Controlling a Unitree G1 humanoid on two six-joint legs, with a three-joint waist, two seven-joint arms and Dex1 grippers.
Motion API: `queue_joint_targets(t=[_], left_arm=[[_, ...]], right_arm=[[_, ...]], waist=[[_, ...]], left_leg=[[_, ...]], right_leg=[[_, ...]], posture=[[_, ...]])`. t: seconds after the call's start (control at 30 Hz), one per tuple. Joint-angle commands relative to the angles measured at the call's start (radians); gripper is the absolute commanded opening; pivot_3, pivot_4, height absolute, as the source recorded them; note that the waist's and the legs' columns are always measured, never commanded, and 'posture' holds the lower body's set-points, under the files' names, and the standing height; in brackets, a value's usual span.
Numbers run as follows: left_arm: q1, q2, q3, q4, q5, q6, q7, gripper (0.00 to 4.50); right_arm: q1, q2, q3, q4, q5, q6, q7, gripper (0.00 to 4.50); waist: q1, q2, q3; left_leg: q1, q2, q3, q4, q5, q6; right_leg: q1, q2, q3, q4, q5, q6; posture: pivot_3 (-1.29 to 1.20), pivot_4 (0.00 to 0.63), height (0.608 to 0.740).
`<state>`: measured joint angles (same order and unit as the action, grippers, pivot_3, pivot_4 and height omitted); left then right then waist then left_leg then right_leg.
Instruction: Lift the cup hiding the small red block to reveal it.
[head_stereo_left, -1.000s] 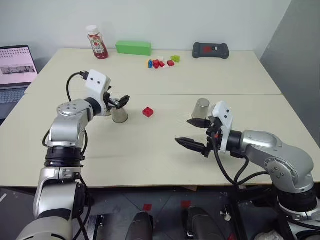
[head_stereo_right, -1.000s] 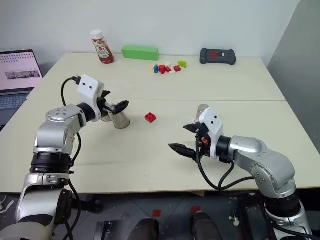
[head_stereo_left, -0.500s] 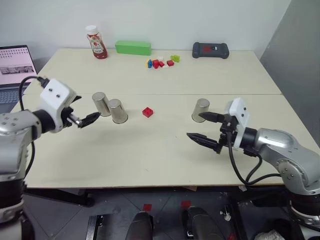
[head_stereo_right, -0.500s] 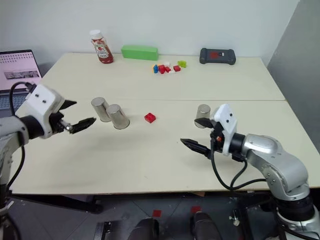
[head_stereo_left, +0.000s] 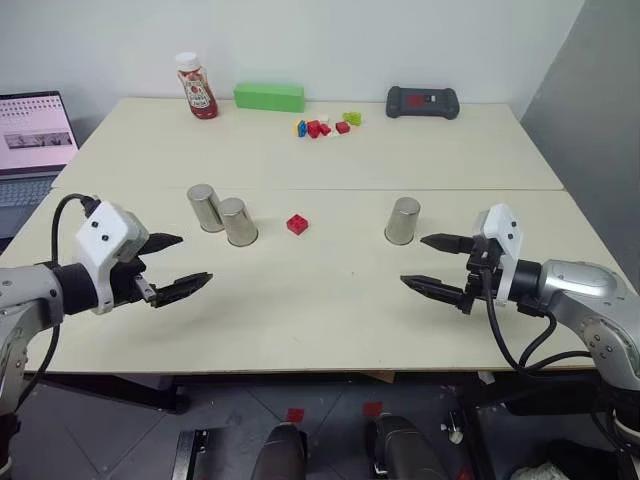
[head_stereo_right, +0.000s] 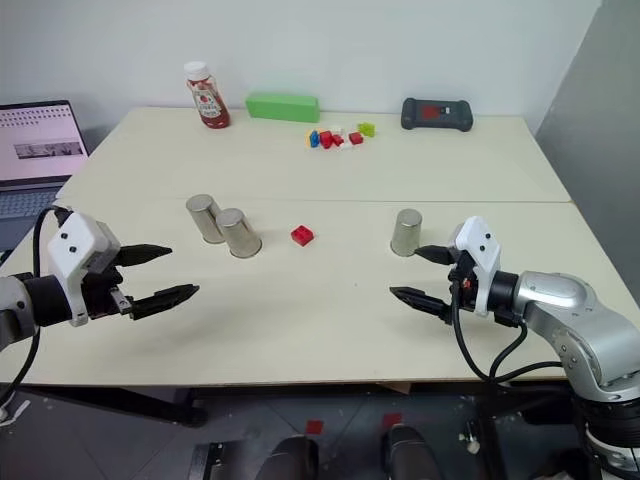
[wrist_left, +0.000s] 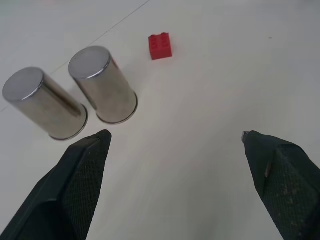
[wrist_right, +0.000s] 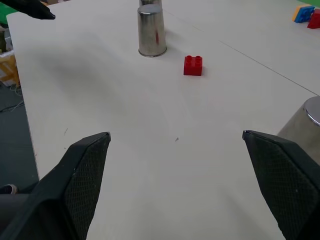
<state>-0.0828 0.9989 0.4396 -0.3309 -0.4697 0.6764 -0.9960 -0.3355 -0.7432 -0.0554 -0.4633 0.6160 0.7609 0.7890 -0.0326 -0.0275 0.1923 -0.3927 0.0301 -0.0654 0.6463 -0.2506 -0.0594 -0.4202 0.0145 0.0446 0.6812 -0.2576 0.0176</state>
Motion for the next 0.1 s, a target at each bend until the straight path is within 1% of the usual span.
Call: queue_joint_targets(t=[0.03, 0.1], left_arm=[[-0.008, 0.001, 0.031, -0.033, -0.045, 0.009, 0.001, 4.44], [-0.018, -0.005, 0.028, -0.030, -0.060, 0.010, 0.010, 4.44]], right_arm=[[-0.020, 0.002, -0.018, -0.012, 0.020, -0.018, 0.017, 4.50], [-0.024, 0.003, -0.018, -0.009, 0.022, -0.017, 0.022, 4.50]], waist=[[0.000, 0.000, 0.000], [0.000, 0.000, 0.000]], left_leg=[[0.000, 0.000, 0.000, 0.000, 0.000, 0.000], [0.000, 0.000, 0.000, 0.000, 0.000, 0.000]], right_leg=[[0.000, 0.000, 0.000, 0.000, 0.000, 0.000], [0.000, 0.000, 0.000, 0.000, 0.000, 0.000]], posture=[[0.00, 0.150, 0.740], [0.00, 0.150, 0.740]])
